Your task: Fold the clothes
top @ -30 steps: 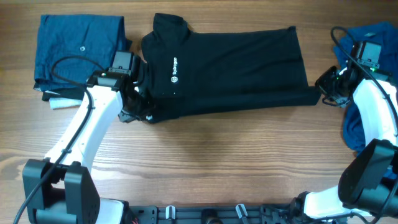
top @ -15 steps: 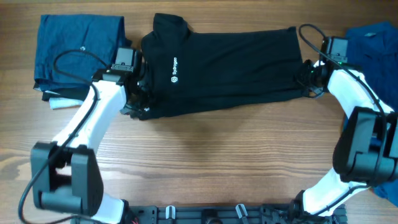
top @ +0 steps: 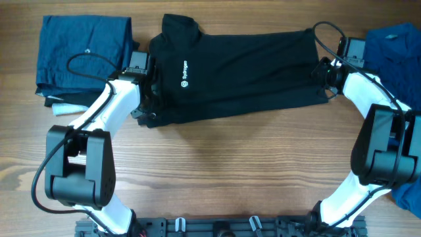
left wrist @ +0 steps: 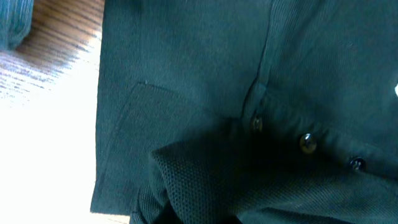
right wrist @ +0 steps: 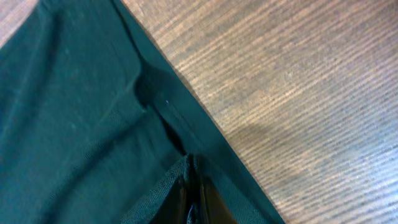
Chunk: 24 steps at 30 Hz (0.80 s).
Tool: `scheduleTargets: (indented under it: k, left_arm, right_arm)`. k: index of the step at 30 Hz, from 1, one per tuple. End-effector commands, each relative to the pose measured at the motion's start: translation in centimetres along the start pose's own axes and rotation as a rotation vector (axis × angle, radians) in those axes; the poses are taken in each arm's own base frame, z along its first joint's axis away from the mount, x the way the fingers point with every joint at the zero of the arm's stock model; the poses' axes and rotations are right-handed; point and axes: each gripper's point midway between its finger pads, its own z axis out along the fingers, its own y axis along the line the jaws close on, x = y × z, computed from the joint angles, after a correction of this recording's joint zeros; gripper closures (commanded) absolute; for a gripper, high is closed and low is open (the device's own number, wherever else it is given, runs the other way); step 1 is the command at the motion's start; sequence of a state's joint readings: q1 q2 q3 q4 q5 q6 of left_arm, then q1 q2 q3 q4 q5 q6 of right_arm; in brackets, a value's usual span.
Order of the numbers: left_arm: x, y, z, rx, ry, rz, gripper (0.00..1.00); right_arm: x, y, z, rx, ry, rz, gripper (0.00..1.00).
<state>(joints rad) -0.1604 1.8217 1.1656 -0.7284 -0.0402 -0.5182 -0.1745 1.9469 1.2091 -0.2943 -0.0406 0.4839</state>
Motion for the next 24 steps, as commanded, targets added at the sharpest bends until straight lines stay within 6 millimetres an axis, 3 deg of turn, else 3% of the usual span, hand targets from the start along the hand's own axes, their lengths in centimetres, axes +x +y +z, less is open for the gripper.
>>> scheduleTargets:
  k: [1,5,11,14,16,17,19,21,22,24]
  left_arm:
    - [-1.1,0.5,0.0,-0.024,-0.034,-0.026,0.96]
    - [-1.2,0.4,0.0,-0.020,-0.040,-0.026,0.96]
    - [-1.5,0.2,0.0,-0.012,-0.052,-0.027,0.94]
    - [-1.5,0.2,0.0,-0.012,-0.051,-0.027,0.81]
    - [-1.8,0.1,0.0,-0.006,-0.061,-0.027,0.59]
    - [-2.1,-0.1,-0.1,0.003,-0.072,-0.027,0.41]
    - [-3.6,-1.2,-1.4,0.048,-0.132,0.003,0.33]
    - [-5.9,-2.7,-4.7,0.107,-0.215,0.009,0.30]
    - [-7.2,-3.8,-7.5,0.167,-0.270,0.009,0.27]
    - [-8.4,-5.1,-11.8,0.255,-0.345,0.011,0.05]
  right_arm:
    - [-1.7,0.4,0.1,-0.007,-0.055,-0.009,0.96]
    - [-2.7,0.9,0.0,-0.031,-0.099,0.017,0.96]
    - [-2.8,1.0,0.0,-0.032,-0.102,0.015,0.94]
    - [-2.9,1.1,0.0,-0.036,-0.108,0.015,0.71]
    - [-3.4,1.3,-0.1,-0.045,-0.126,0.011,0.53]
    - [-4.1,1.7,-0.2,-0.059,-0.157,-0.014,0.30]
    - [-5.4,2.2,-0.8,-0.073,-0.202,-0.124,0.15]
    - [-6.5,3.3,-3.6,-0.116,-0.181,-0.203,0.09]
    - [-6.8,3.4,-5.0,-0.114,-0.164,-0.198,0.09]
    - [-6.5,3.1,-8.5,-0.091,-0.117,-0.186,0.12]
